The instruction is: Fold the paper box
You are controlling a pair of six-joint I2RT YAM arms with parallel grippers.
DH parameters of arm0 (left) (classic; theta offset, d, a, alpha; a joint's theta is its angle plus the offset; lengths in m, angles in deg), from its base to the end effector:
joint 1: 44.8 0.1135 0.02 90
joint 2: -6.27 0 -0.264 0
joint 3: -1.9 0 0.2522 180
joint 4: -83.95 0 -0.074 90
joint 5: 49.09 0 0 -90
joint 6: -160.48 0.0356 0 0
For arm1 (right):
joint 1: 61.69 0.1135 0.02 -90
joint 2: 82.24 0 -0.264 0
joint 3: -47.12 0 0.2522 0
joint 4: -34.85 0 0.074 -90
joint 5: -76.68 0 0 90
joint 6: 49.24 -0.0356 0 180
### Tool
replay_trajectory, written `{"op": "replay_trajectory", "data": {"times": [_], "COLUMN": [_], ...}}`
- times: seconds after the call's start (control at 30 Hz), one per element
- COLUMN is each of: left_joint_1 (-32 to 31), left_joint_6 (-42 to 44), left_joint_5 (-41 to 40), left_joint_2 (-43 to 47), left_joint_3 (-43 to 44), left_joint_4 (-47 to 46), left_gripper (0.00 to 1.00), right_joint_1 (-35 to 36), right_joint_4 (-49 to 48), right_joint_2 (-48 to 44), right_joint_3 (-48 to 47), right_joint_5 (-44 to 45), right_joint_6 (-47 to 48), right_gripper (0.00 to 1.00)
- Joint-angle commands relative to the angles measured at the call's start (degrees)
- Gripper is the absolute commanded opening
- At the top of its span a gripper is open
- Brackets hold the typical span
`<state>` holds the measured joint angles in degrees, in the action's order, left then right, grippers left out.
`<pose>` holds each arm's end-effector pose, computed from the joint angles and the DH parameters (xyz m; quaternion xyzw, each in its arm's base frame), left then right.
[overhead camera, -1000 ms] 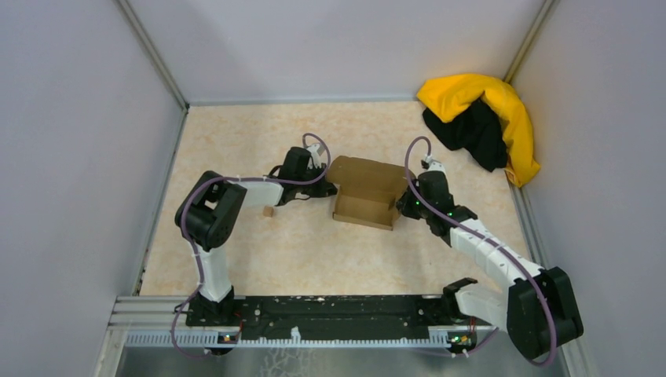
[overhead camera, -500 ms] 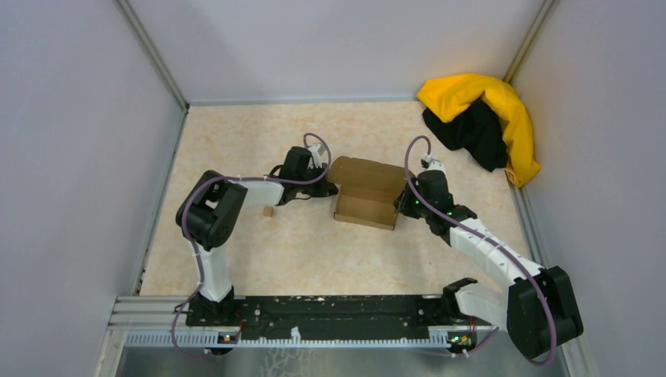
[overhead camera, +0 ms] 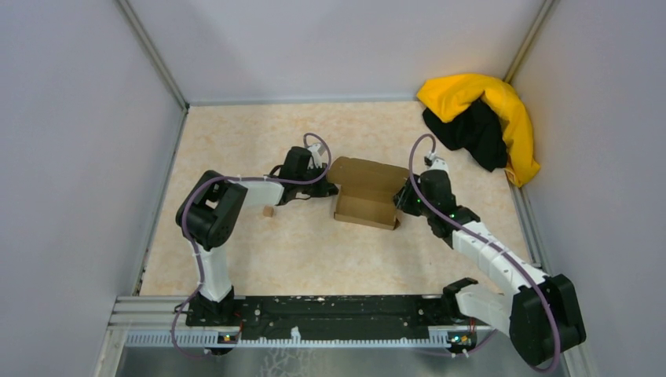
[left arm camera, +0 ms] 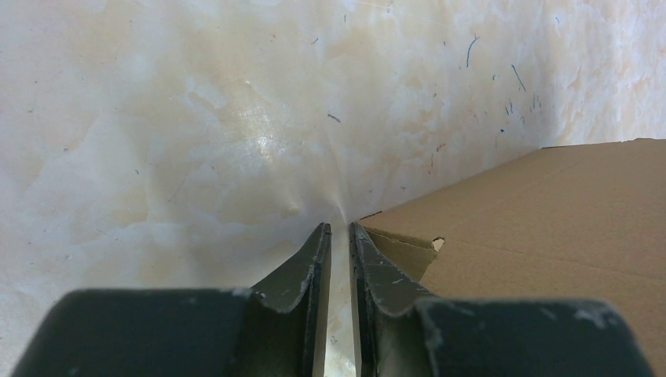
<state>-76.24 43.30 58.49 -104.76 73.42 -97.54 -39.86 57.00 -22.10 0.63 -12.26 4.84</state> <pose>0.3308 -0.2149 0.1330 0.0999 0.8852 -0.3318 0.3104 0.2068 0.0821 0.2188 0.1134 0.8829 0.2128 0.4029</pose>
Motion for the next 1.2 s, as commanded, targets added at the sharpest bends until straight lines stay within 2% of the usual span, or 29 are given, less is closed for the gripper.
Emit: {"op": "replay_trajectory", "data": {"times": [0.0, 0.2, 0.63, 0.73, 0.9, 1.0, 1.17], "left_joint_1": [-0.9, -0.9, -1.0, -1.0, -1.0, -1.0, -1.0], "left_joint_6": [1.6, 1.6, 1.6, 1.7, 1.6, 1.7, 1.7], "left_joint_5": [0.2, 0.1, 0.2, 0.1, 0.1, 0.1, 0.1], "left_joint_2": [-2.6, -2.5, -2.6, -2.5, -2.7, -2.8, -2.7], "left_joint_3": [-0.4, -0.5, -0.4, -0.4, -0.3, -0.2, -0.2], "left_joint_4": [5.0, 5.1, 5.1, 5.2, 5.3, 5.3, 5.4], "left_gripper": [0.21, 0.22, 0.22, 0.22, 0.22, 0.22, 0.22], "right_joint_1": [0.9, 0.9, -0.1, -2.8, -12.6, -17.2, -19.4], "right_joint_4": [-3.9, -3.6, 5.0, 9.2, 13.5, 12.8, 8.3], "right_joint_2": [-2.4, -3.2, -13.1, -16.6, -21.5, -20.6, -16.0], "right_joint_3": [-0.5, 0.4, -0.8, 0.1, 5.1, 8.2, 12.5], "right_joint_5": [0.8, 1.9, 8.4, 9.7, 8.1, 6.3, 4.3], "right_joint_6": [-1.3, -2.1, -2.0, -2.0, -2.5, -2.4, -2.7], "right_gripper": [0.30, 0.29, 0.29, 0.28, 0.24, 0.24, 0.24]}}
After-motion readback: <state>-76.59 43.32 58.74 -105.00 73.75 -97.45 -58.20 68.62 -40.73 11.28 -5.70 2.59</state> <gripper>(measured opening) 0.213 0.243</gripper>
